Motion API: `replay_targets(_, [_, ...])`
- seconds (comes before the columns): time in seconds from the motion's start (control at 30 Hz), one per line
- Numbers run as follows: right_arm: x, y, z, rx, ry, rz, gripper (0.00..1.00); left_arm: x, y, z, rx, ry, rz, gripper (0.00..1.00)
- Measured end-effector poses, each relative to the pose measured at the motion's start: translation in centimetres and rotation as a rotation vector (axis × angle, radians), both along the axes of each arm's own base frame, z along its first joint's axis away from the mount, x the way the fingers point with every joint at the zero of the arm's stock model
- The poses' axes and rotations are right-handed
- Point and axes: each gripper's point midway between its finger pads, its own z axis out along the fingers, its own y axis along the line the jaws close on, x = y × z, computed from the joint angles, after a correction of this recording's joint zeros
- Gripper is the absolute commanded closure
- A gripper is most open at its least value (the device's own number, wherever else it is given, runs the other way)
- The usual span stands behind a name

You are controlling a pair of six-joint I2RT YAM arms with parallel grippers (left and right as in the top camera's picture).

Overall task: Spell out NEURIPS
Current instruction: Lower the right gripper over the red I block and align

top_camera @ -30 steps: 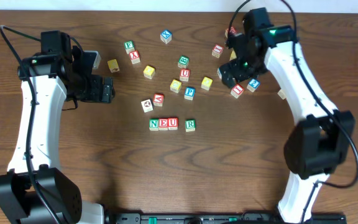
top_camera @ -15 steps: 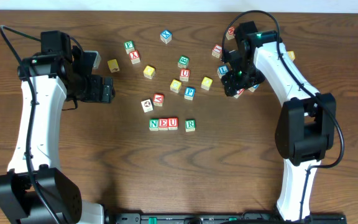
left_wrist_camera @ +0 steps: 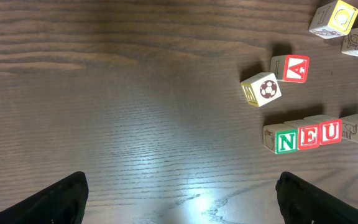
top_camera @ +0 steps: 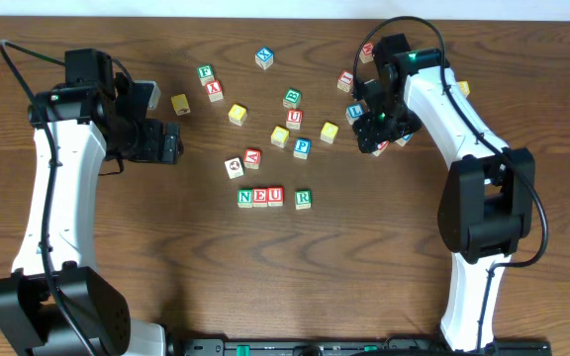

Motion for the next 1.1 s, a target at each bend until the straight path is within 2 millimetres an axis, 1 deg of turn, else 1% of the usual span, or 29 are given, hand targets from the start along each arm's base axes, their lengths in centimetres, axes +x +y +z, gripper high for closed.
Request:
replay_targets(0.03, [0.0,0.0,0.0,0.0,0.0,0.0,0.24,0.0,0.0,0.0,0.0,0.0,0.0,0.05])
replay_targets(0.2, [0.1,0.0,0.0,0.001,-0.005,0.0,0.24,0.0,0.0,0.0,0.0,0.0,0.0,0.05])
replay_targets(0.4, [0.1,0.0,-0.2,-0.002,-0.001,0.0,0.26,0.0,0.0,0.0,0.0,0.0,0.0,0.05])
replay_targets(0.63, [0.0,-0.4,-1.6,-0.032,0.026,-0.001,0.26,0.0,0.0,0.0,0.0,0.0,0.0,0.05])
replay_targets(0.87, [0.1,-0.9,-1.8,-0.056,0.021,-0.001,0.23,0.0,0.0,0.0,0.0,0.0,0.0,0.05])
replay_targets(0.97, [0.1,-0.9,-2.0,-0.058,0.025,0.0,0.25,0.0,0.0,0.0,0.0,0.0,0.0,0.05])
replay_targets(1.1, [-0.1,-0.9,-3.2,-0.064,0.052,0.001,0.27,0.0,0.0,0.0,0.0,0.0,0.0,0.05])
